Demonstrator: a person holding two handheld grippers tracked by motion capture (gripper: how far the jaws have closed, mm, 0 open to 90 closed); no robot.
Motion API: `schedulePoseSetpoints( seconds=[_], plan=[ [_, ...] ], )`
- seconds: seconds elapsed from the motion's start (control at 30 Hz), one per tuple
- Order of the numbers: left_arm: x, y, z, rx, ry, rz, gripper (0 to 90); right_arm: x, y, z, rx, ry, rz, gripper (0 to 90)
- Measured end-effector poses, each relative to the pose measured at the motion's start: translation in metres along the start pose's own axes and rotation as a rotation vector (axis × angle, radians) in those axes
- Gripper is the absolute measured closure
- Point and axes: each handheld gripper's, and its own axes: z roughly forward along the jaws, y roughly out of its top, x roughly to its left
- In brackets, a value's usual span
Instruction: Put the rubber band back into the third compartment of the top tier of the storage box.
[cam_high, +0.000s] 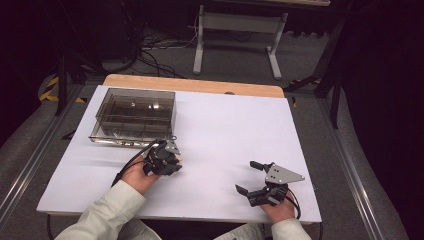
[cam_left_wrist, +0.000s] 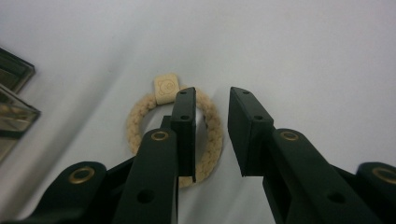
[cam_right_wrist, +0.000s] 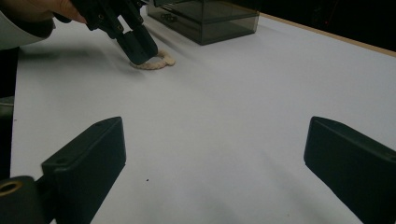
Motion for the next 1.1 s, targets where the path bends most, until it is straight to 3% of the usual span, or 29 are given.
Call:
schedulePoseSetpoints(
  seconds=[0.13,0.23,0.5,1.1],
  plan=[
    [0.000,0.000,0.005,0.025,-0.001,0.001,74.3,0.000,0.000,0.000,0.001,0.000,0.001,6.0],
    [0.000,0.000,0.006,0.029,-0.006,0.003,82.8,0.000,0.000,0.000,0.001,0.001,0.001,6.0],
    [-0.003,0.001,0.003,0.022,0.006,0.017,85.5,0.000,0.000,0.000,0.002,0.000,0.000,6.0],
    [-0.006,0.008,-0.038,-0.148,-0.015,0.015,85.5,0.000,0.000,0.000,0.004,-0.003,0.007,6.0]
  ],
)
